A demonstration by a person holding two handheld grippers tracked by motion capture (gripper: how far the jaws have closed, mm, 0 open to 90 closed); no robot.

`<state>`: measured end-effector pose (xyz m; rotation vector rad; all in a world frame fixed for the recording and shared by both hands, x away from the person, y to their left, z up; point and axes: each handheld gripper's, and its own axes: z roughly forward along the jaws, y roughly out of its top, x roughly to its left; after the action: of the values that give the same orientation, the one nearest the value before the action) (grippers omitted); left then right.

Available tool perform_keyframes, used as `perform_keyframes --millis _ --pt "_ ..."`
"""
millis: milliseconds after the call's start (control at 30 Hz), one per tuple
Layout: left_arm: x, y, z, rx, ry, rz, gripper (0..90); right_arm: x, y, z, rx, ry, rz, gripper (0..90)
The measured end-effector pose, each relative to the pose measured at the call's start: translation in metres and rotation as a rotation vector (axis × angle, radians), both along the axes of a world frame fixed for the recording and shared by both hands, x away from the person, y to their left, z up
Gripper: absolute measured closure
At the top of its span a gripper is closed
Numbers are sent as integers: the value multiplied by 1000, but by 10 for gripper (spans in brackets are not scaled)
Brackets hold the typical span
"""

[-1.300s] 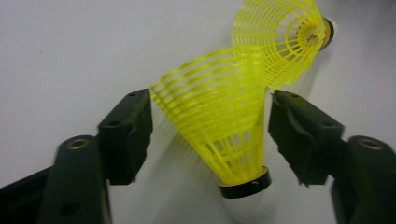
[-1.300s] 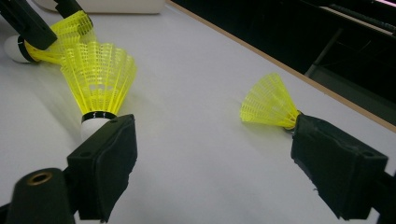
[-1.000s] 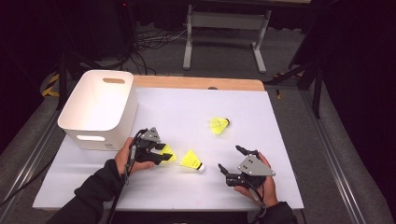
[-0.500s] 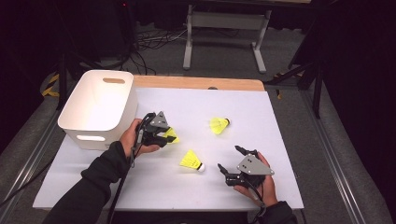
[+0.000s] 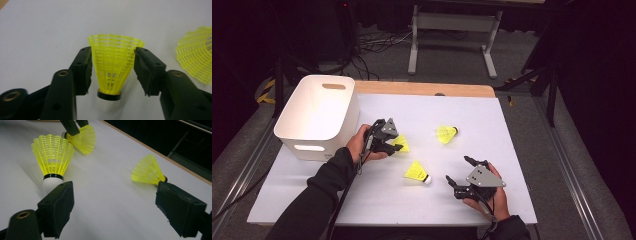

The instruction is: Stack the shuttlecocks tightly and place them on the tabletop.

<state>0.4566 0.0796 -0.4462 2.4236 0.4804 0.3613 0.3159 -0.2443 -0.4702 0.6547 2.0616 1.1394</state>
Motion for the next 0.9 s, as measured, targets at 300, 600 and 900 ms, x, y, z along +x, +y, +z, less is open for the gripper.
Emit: perform_keyframes --millis 300,600,900 --pt "9 -16 1 -33 80 61 282 0 1 0 4 4 7 161" --pt "13 -33 0 47 114 69 469 -1 0 1 6 10 15 161" --pt "9 -34 9 140 27 30 753 0 1 0 1 18 15 164"
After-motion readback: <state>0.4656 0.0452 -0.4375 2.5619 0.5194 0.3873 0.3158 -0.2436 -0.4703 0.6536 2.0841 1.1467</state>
